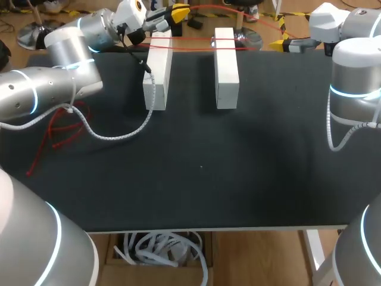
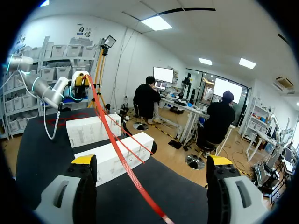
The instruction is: Grab the tape and strap the tape.
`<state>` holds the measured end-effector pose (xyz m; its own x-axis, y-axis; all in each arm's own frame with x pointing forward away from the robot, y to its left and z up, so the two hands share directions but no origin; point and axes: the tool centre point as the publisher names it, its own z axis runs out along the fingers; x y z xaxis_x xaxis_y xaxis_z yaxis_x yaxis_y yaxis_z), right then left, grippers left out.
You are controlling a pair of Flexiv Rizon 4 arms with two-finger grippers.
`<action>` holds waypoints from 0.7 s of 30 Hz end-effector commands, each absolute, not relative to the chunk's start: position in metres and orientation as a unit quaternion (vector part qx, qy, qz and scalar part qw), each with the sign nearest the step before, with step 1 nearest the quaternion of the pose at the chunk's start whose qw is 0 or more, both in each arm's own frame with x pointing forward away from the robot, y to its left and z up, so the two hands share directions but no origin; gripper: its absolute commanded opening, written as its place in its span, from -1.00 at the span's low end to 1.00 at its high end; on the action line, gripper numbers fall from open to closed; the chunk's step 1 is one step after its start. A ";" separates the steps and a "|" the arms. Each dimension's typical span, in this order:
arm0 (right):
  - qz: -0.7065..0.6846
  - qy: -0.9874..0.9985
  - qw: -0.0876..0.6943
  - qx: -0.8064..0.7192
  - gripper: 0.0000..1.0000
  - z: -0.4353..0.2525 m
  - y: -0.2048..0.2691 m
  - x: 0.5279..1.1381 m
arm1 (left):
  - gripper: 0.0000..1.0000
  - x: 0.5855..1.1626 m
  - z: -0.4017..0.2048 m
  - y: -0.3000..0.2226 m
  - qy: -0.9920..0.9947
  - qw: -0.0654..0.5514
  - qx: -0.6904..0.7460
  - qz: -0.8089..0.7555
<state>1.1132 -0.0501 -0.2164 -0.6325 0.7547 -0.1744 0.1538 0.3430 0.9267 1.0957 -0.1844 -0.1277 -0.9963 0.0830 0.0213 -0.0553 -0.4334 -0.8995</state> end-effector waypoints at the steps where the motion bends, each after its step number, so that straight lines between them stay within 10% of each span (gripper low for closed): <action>1: 0.488 0.760 0.307 0.299 1.00 -0.216 -0.050 1.113 | -1.00 1.090 -0.125 -0.184 -0.533 0.037 -0.008 0.845; 21: 0.488 0.760 0.307 0.299 1.00 -0.216 -0.050 1.113 | -1.00 1.090 -0.125 -0.185 -0.533 0.042 -0.017 0.845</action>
<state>1.1132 -0.0501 -0.2164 -0.6325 0.7547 -0.1744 0.1538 0.3430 0.9267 1.0900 -0.1854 -0.1250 -0.9958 0.0896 0.0165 -0.0536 -0.4297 -0.9014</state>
